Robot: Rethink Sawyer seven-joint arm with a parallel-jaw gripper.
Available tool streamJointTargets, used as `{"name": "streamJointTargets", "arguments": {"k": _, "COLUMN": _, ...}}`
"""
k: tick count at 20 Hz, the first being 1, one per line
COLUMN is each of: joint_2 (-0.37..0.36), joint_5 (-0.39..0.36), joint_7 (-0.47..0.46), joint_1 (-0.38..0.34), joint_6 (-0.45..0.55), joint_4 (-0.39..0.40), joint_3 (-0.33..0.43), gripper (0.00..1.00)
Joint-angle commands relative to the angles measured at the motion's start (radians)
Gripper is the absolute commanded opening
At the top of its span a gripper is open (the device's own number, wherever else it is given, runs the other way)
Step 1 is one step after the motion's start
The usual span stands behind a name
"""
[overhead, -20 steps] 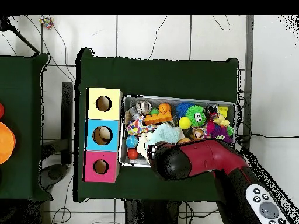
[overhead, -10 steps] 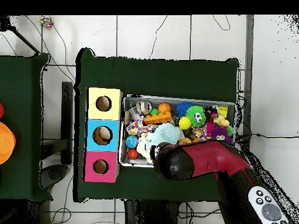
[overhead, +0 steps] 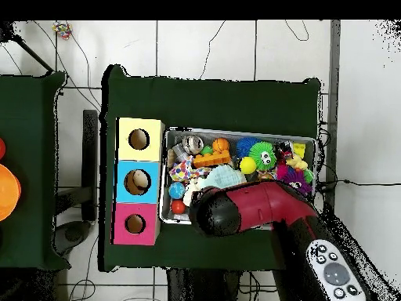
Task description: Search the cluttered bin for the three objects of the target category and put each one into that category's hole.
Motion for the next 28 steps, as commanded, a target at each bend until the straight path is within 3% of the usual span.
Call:
{"name": "streamJointTargets", "arguments": {"k": 1, "joint_2": 0.071, "joint_5": -0.021, "joint_7": 0.138, "joint_1": 0.118, "joint_6": 0.088, "joint_4": -0.151, "joint_3": -0.091, "gripper": 1.0}}
{"name": "streamJointTargets", "arguments": {"k": 7, "joint_2": 0.193, "joint_5": -0.005, "joint_7": 0.184, "joint_1": 0.239, "joint_6": 0.076, "joint_4": -0.281, "joint_3": -0.153, "gripper": 1.0}}
{"name": "streamJointTargets", "arguments": {"k": 11, "joint_2": 0.297, "joint_5": 0.097, "joint_7": 0.141, "joint_1": 0.239, "joint_6": 0.138, "joint_4": -0.361, "joint_3": -0.145, "gripper": 1.0}}
{"name": "streamJointTargets", "arguments": {"k": 16, "joint_2": 0.336, "joint_5": 0.117, "joint_7": 0.088, "joint_1": 0.262, "joint_6": 0.203, "joint_4": -0.462, "joint_3": -0.162, "gripper": 1.0}}
{"name": "streamJointTargets", "arguments": {"k": 22, "joint_2": 0.333, "joint_5": 0.113, "joint_7": 0.045, "joint_1": 0.242, "joint_6": 0.142, "joint_4": -0.445, "joint_3": -0.156, "gripper": 1.0}}
{"name": "streamJointTargets", "arguments": {"k": 26, "joint_2": 0.325, "joint_5": 0.124, "joint_7": 0.036, "joint_1": 0.189, "joint_6": 0.037, "joint_4": -0.366, "joint_3": -0.134, "gripper": 1.0}}
{"name": "streamJointTargets", "arguments": {"k": 28, "joint_2": 0.296, "joint_5": 0.127, "joint_7": 0.034, "joint_1": 0.171, "joint_6": 0.03, "joint_4": -0.33, "joint_3": -0.131, "gripper": 1.0}}
